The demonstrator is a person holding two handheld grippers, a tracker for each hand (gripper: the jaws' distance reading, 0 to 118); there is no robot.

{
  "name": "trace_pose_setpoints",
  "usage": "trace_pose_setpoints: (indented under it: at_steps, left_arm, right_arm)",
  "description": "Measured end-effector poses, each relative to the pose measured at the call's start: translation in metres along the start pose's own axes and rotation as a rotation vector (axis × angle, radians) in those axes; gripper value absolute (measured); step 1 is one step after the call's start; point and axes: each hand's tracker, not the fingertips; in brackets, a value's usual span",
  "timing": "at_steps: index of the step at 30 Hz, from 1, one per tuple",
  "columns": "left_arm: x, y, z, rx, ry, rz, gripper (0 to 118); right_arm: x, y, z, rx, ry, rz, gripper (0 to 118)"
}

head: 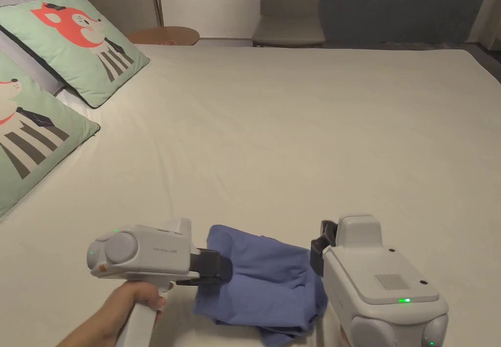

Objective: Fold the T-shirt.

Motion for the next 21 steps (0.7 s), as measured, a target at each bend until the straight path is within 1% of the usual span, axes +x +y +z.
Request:
trace_pose_setpoints:
  at_steps: [3,7,9,12,16,21]
  left_arm:
    - [-0.031,0.014,0.032,-0.004,0.097,-0.047,15]
    - [-0.094,0.032,0.073,-0.009,0.219,-0.035,15]
    - [-0.126,0.040,0.091,-0.006,0.292,-0.051,15]
    - [-0.168,0.049,0.117,0.001,0.413,-0.019,15]
    - [-0.225,0.068,0.152,0.014,0.490,0.036,15]
    - [-0.269,0.075,0.180,0.041,0.566,0.110,16]
  right_arm:
    - [-0.015,0.023,0.003,0.069,0.017,0.023,0]
    - [-0.039,0.044,0.007,0.127,0.032,0.040,0]
    - [-0.050,0.048,0.001,0.140,0.040,0.044,0]
    - [-0.068,0.050,-0.007,0.150,0.055,0.045,0]
    - [-0.089,0.051,-0.023,0.151,0.070,0.057,0]
    - [-0.105,0.049,-0.043,0.138,0.091,0.072,0]
